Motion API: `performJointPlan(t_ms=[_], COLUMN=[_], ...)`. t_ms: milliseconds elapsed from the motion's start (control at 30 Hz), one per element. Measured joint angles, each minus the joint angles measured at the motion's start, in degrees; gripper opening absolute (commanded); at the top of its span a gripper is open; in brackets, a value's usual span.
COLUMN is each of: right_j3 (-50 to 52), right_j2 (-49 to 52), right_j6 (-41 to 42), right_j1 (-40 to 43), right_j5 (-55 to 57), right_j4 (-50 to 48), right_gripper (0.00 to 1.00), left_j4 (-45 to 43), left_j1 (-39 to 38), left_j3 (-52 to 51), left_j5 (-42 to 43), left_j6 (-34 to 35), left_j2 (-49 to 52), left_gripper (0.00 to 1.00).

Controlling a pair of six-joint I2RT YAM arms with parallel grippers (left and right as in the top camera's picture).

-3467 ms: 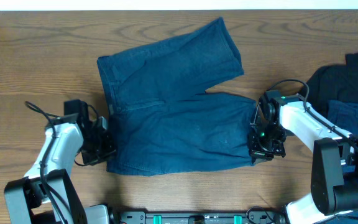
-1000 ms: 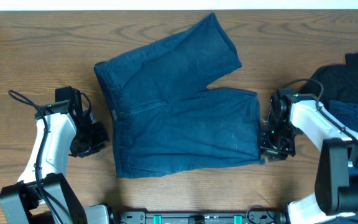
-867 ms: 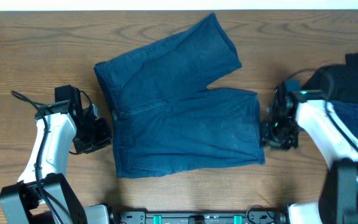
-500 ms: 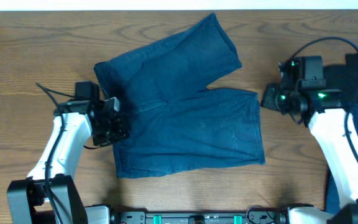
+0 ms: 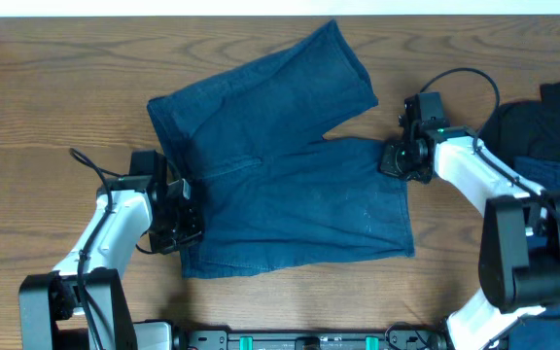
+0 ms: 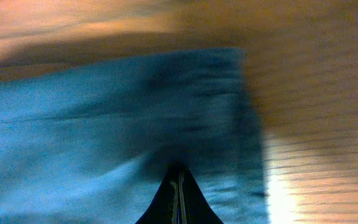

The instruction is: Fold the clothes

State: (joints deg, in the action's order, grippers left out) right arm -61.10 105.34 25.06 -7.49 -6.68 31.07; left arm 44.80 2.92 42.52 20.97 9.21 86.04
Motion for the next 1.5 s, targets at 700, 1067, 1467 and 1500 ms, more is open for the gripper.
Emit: performJointPlan(t_ms=[700,1067,1467,1500], right_j3=[0.1,0.1,0.1,0.1], right_j2=[0.7,0.8,0.8,0.8], right_j6=[-9.9,-9.6,-10.2,-11.0], right_j1=[11.0,9.4,12.2,12.7], right_j5=[-17.7,-18.5,-17.9,-19.5], right_j4=[-6.8,-7.6,-3.9,-4.0], right_gripper=[0.33,0.11,0.36,0.41], left_j4=[-2.3,-7.0,-8.0,-8.0], left_j1=[0.0,0.0,0.0,0.0], left_j3=[-1.3,-5.2,-6.2,-6.2], left_j5=[-2.1,-1.1,-0.8,-0.8], left_j6=[0.0,0.1,0.9,0.9], left_j2=[0.0,-0.9,-1.8,-1.8], left_gripper=[0.06,0.07,0.06,0.06])
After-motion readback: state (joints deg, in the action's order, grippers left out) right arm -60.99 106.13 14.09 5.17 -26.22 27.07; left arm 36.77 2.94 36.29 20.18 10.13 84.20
